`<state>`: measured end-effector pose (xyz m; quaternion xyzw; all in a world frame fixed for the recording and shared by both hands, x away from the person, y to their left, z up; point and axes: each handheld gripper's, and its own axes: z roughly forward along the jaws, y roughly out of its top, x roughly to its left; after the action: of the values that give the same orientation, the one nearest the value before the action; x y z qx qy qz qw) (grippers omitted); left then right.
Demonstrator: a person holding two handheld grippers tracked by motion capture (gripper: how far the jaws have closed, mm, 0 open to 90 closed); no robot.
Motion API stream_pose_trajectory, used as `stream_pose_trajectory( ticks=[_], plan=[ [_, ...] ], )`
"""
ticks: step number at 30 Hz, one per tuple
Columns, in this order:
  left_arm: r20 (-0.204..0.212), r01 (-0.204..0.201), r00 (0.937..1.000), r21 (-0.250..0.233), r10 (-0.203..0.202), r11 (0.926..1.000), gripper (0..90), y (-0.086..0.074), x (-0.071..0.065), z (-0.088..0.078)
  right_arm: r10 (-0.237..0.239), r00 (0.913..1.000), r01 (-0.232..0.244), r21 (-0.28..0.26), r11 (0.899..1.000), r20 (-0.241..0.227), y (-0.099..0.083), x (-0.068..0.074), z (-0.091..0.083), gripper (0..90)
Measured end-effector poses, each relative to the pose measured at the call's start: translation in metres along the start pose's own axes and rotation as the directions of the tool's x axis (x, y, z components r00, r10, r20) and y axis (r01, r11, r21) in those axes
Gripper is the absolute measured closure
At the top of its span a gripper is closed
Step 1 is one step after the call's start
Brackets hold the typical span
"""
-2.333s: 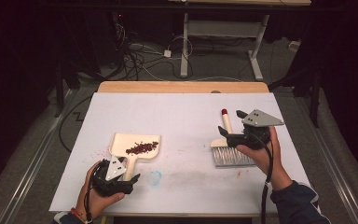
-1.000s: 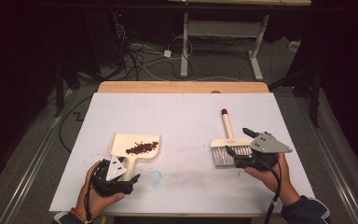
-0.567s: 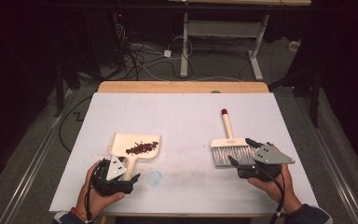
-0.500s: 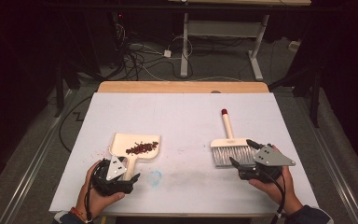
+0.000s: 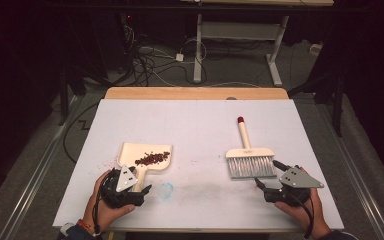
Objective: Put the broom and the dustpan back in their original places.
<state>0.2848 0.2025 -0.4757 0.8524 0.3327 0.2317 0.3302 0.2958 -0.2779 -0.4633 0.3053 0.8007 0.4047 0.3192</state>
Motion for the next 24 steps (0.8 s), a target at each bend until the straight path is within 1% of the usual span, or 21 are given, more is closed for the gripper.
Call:
stream_pose_trajectory(
  ticks=[1, 2, 3, 4, 5, 6, 9, 11, 12, 13, 16, 18, 19, 22, 24],
  plan=[
    [-0.006, -0.013, 0.9999, -0.007, 0.013, 0.9999, 21.3, 0.001, 0.001, 0.0, 0.002, 1.0, -0.002, 0.009, 1.0, -0.004, -0.002, 0.0, 0.0, 18.6],
    [-0.007, -0.015, 0.9999, -0.007, 0.015, 0.9999, 21.3, 0.001, 0.001, 0.0, 0.0, 1.0, 0.0, 0.015, 1.0, -0.004, -0.003, 0.001, 0.0, 18.6],
    [-0.007, -0.017, 0.9998, -0.008, 0.017, 0.9998, 21.1, 0.001, 0.001, 0.0, -0.004, 1.0, 0.004, 0.019, 1.0, -0.003, -0.004, 0.001, 0.0, 18.7],
    [-0.004, -0.007, 1.0, -0.002, 0.007, 1.0, 20.8, 0.001, 0.001, 0.0, -0.006, 1.0, 0.006, 0.021, 1.0, -0.003, -0.005, 0.001, -0.001, 18.6],
    [-0.011, -0.015, 0.9998, -0.008, 0.015, 0.9999, 20.8, 0.002, 0.002, 0.0, -0.004, 1.0, 0.005, 0.019, 1.0, -0.006, -0.005, 0.002, -0.002, 18.6],
    [-0.007, 0.001, 1.0, -0.004, -0.001, 1.0, 20.8, 0.001, 0.001, 0.0, 0.0, 1.0, 0.0, 0.015, 1.0, -0.009, -0.005, 0.002, -0.002, 18.6],
    [-0.013, 0.005, 0.9999, -0.006, -0.006, 1.0, 20.7, 0.001, 0.001, 0.0, 0.0, 1.0, 0.0, 0.007, 1.0, -0.009, -0.005, 0.002, -0.003, 18.6],
    [-0.015, 0.001, 0.9999, -0.006, -0.001, 1.0, 20.7, 0.002, 0.0, 0.0, -0.009, 0.9999, 0.009, 0.01, 1.0, -0.004, -0.004, 0.003, -0.003, 18.6],
    [-0.023, -0.016, 0.9996, -0.012, 0.015, 0.9998, 20.8, 0.002, 0.001, 0.0, -0.008, 1.0, 0.008, 0.006, 1.0, -0.005, -0.003, 0.003, -0.004, 18.6],
    [-0.025, -0.021, 0.9995, -0.013, 0.021, 0.9997, 20.7, 0.001, 0.0, -0.001, -0.008, 0.9999, 0.008, 0.003, 1.0, -0.006, -0.003, 0.004, -0.004, 18.5],
    [-0.024, -0.02, 0.9995, -0.01, 0.02, 0.9998, 20.8, -0.001, -0.001, -0.003, -0.018, 0.9998, 0.018, -0.015, 1.0, 0.001, 0.002, 0.006, -0.007, 18.6],
    [-0.029, -0.021, 0.9993, -0.011, 0.021, 0.9997, 20.7, -0.002, -0.001, -0.004, -0.021, 0.9998, 0.021, -0.017, 1.0, 0.001, 0.003, 0.008, -0.007, 18.5],
    [-0.03, -0.022, 0.9993, -0.01, 0.022, 0.9997, 20.7, -0.002, 0.0, -0.004, -0.017, 0.9998, 0.017, -0.018, 1.0, -0.004, 0.004, 0.009, -0.006, 18.7],
    [-0.03, -0.021, 0.9993, -0.009, 0.021, 0.9997, 20.7, -0.002, 0.0, -0.003, 0.02, 0.9994, -0.02, -0.019, 1.0, -0.028, 0.006, 0.008, -0.005, 18.8],
    [-0.029, -0.024, 0.9993, -0.006, 0.024, 0.9997, 20.8, -0.002, 0.0, -0.002, 0.011, 0.9997, -0.011, -0.019, 1.0, -0.02, 0.007, 0.008, -0.006, 18.8]
  ],
)
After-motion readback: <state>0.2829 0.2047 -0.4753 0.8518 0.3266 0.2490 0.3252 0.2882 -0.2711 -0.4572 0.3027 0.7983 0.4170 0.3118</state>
